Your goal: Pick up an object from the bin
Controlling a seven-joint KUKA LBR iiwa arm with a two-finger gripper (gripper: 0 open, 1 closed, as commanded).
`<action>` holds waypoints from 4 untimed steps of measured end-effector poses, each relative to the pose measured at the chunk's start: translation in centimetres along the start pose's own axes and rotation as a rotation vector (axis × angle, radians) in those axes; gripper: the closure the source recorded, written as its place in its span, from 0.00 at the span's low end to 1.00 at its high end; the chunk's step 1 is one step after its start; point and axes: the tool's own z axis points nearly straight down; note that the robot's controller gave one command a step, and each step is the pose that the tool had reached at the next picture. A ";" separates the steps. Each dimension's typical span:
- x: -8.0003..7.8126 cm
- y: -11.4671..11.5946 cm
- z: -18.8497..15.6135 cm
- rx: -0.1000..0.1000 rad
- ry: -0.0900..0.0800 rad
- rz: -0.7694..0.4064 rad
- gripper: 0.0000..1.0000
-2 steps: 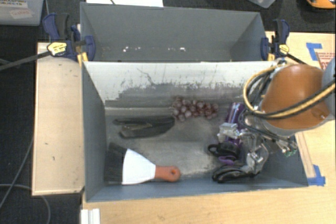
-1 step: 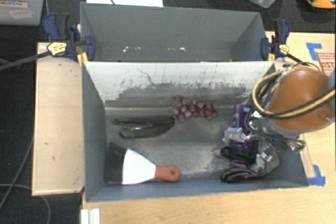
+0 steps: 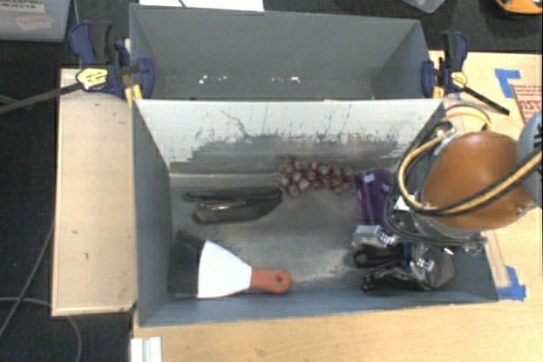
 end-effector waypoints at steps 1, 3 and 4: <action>0.7 -0.6 0.1 -0.002 -0.003 -0.046 1.00; 0.8 -0.3 -2.6 -0.012 0.002 -0.044 1.00; 0.7 -0.6 -5.5 -0.005 -0.001 -0.042 1.00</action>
Offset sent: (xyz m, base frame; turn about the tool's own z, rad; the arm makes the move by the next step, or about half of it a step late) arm 0.0000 0.0000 0.0000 0.0000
